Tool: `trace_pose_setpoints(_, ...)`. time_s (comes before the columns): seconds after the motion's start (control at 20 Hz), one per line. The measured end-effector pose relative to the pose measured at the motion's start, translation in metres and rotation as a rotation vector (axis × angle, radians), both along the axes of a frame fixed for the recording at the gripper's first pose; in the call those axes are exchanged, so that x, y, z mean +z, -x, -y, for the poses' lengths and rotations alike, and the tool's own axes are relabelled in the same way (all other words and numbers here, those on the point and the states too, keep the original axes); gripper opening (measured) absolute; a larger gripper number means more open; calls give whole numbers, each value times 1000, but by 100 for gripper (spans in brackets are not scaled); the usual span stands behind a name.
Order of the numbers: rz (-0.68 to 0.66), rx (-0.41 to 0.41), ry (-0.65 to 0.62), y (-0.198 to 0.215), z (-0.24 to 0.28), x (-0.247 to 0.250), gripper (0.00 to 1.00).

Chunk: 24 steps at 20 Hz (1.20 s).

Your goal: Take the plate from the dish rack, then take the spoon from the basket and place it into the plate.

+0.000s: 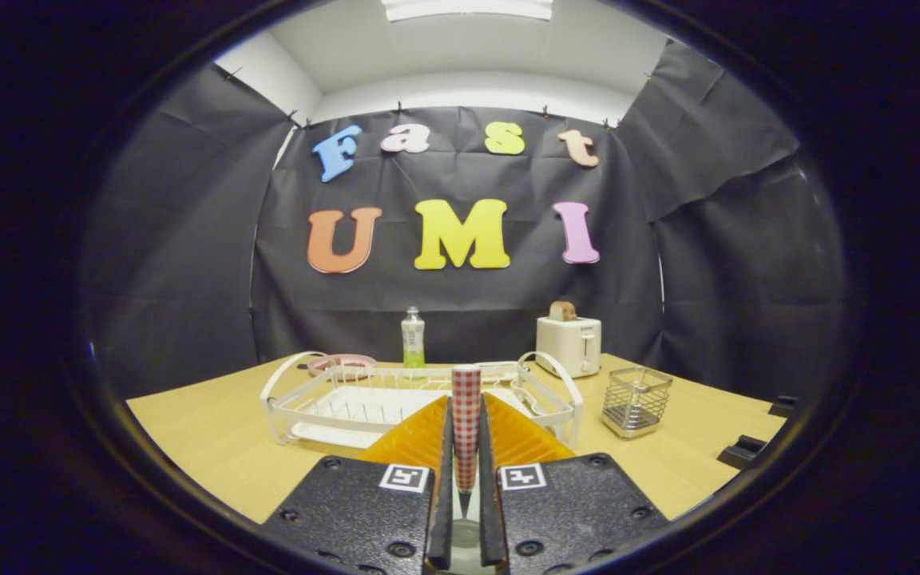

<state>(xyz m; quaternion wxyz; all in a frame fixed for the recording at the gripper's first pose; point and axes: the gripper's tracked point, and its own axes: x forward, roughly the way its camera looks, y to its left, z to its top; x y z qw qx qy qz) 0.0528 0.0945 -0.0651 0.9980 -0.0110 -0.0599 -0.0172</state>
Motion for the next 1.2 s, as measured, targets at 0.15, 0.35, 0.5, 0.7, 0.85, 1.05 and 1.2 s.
trace_pose_setpoints(0.15, 12, 5, 22, 3, 3, 1, 20)
trace_pose_setpoints(0.35, 11, -13, 40, 10, 18, 3, 21)
trace_pose_setpoints(0.5, 10, -19, 45, 18, 31, 8, 33)
trace_pose_setpoints(0.7, -8, -27, 23, 31, 54, 18, 53)
trace_pose_setpoints(0.85, 4, -25, 31, 42, 64, 34, 66)
trace_pose_setpoints(1.05, -5, -19, 52, 55, 68, 49, 81)
trace_pose_setpoints(1.2, -38, -4, 41, 67, 69, 58, 94)
